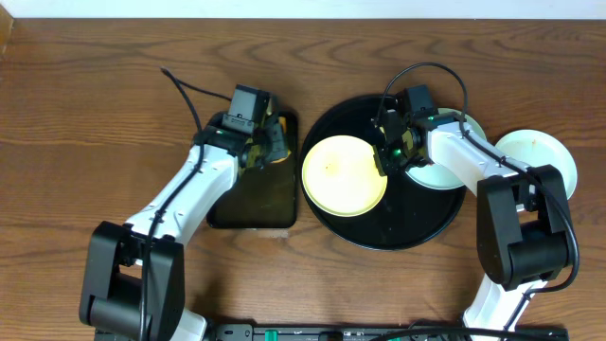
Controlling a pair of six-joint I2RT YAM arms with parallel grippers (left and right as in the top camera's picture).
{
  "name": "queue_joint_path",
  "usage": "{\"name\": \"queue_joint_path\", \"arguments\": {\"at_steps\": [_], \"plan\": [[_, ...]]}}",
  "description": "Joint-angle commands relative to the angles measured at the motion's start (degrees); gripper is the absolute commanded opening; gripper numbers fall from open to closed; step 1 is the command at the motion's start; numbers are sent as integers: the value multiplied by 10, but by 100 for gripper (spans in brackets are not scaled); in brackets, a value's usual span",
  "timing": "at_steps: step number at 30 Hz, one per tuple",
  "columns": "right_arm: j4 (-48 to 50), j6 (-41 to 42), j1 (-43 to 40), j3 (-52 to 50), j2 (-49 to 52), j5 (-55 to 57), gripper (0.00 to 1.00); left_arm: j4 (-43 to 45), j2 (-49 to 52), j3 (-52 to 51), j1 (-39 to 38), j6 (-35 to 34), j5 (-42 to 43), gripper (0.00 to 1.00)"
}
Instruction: Clean dirty plates on tray and stack at the side
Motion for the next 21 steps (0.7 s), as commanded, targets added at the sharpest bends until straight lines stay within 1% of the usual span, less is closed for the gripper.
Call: {"name": "queue_joint_path", "arguments": {"at_steps": [1, 4, 11, 16, 21], "plan": [[-11, 4, 16, -14, 14, -7, 3, -27, -5, -2, 6, 9, -36, 8], [-16, 4, 16, -18, 14, -7, 1, -35, -5, -7, 6, 9, -36, 8], [-26, 4, 15, -9, 5, 16, 1, -35, -5, -10, 6, 9, -36, 8], [-102, 3, 14, 44, -33, 95, 1, -35, -5, -10, 6, 9, -36, 8], [-185, -19, 14, 103, -55, 99, 1, -35, -5, -10, 6, 9, -36, 8]]}}
